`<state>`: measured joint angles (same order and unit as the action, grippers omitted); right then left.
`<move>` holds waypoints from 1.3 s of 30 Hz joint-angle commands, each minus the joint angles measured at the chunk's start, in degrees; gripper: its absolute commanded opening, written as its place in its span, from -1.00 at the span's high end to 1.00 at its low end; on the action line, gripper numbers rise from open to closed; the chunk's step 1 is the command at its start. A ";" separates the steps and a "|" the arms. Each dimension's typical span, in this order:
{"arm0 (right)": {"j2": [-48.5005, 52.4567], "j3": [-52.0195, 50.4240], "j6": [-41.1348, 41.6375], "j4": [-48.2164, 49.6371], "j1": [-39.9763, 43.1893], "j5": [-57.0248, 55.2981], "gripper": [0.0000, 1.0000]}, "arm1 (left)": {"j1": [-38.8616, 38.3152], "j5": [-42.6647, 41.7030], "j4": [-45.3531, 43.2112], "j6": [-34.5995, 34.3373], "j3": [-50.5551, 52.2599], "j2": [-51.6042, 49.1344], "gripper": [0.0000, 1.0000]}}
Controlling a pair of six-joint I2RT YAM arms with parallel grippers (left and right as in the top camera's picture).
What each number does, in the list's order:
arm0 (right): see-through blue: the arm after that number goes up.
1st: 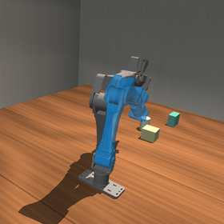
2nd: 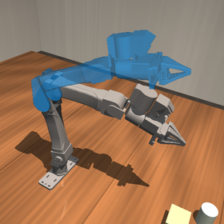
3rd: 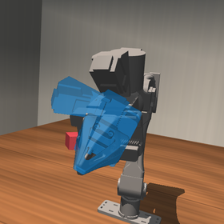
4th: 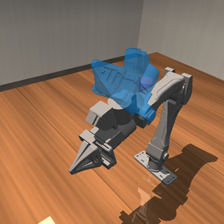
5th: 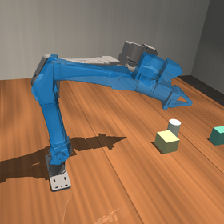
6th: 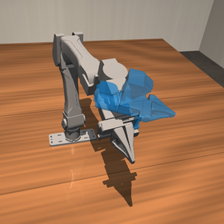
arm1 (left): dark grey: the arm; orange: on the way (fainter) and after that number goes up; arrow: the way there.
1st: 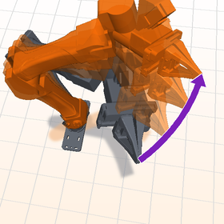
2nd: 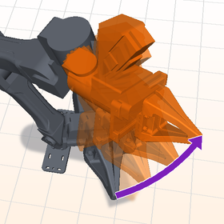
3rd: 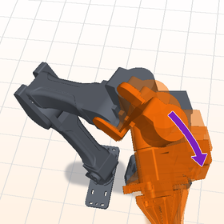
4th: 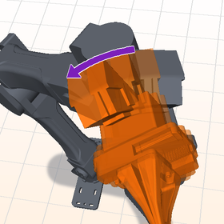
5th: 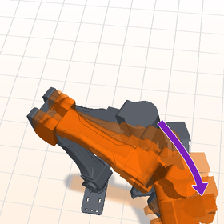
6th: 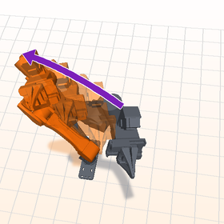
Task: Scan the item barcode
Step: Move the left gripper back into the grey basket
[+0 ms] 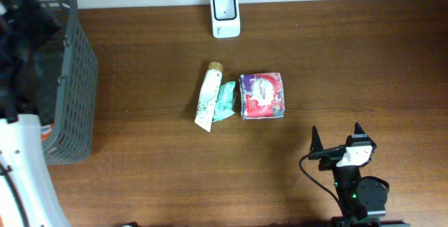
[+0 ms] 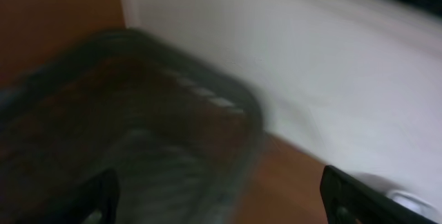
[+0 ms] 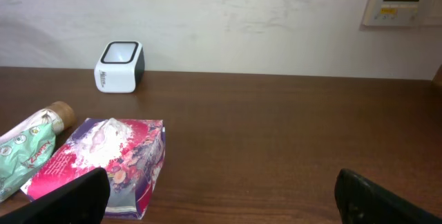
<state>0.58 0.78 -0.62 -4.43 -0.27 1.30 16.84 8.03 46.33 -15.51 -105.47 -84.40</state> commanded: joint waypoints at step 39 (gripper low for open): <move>-0.37 -0.46 0.22 -0.13 0.35 -0.50 -0.97 | 19.93 -0.94 23.21 25.05 6.14 -41.48 -0.38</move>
<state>0.58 0.78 -0.60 -4.43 -0.27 1.30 36.62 8.34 70.83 9.65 -101.62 -125.32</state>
